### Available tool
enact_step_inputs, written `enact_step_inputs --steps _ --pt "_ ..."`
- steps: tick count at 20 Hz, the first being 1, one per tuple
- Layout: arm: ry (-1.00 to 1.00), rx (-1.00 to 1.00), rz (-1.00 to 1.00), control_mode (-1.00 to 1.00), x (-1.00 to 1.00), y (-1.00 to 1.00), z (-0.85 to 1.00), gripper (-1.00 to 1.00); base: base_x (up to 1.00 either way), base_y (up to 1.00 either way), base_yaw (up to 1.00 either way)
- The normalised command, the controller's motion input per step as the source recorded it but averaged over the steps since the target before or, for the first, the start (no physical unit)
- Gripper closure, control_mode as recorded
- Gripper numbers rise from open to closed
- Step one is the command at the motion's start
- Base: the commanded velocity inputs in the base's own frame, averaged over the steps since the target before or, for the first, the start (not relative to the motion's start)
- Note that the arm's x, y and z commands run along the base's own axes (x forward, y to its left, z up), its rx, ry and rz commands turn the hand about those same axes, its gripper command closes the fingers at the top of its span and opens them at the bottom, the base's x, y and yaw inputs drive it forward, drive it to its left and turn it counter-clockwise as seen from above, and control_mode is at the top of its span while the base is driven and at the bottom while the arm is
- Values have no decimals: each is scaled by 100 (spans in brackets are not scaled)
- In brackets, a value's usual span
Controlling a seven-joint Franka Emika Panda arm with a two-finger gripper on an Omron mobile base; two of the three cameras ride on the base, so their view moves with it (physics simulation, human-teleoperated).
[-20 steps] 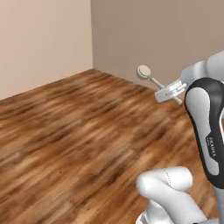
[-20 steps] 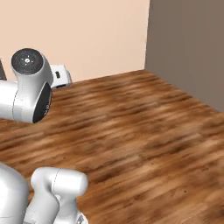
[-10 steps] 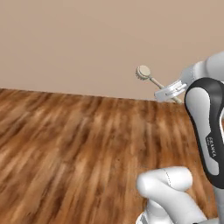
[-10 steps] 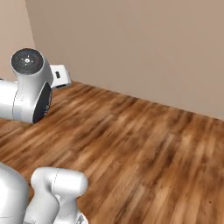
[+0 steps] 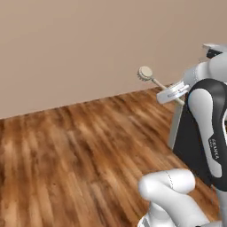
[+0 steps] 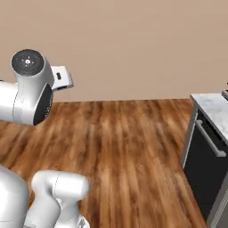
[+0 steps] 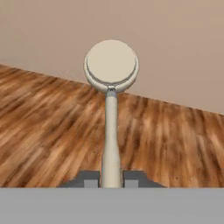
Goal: Open the cabinet. Pick the dish brush and place it next to the sink. Then close the cabinet.
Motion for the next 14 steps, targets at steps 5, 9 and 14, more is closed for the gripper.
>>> enact_step_inputs --steps 5,9,14 --pt "0 0 0 100 0 0 0 100 0 -24 -89" --pt "0 0 0 100 0 0 0 100 0 -27 -88" --pt "0 0 0 100 0 0 0 100 5 -26 -85"
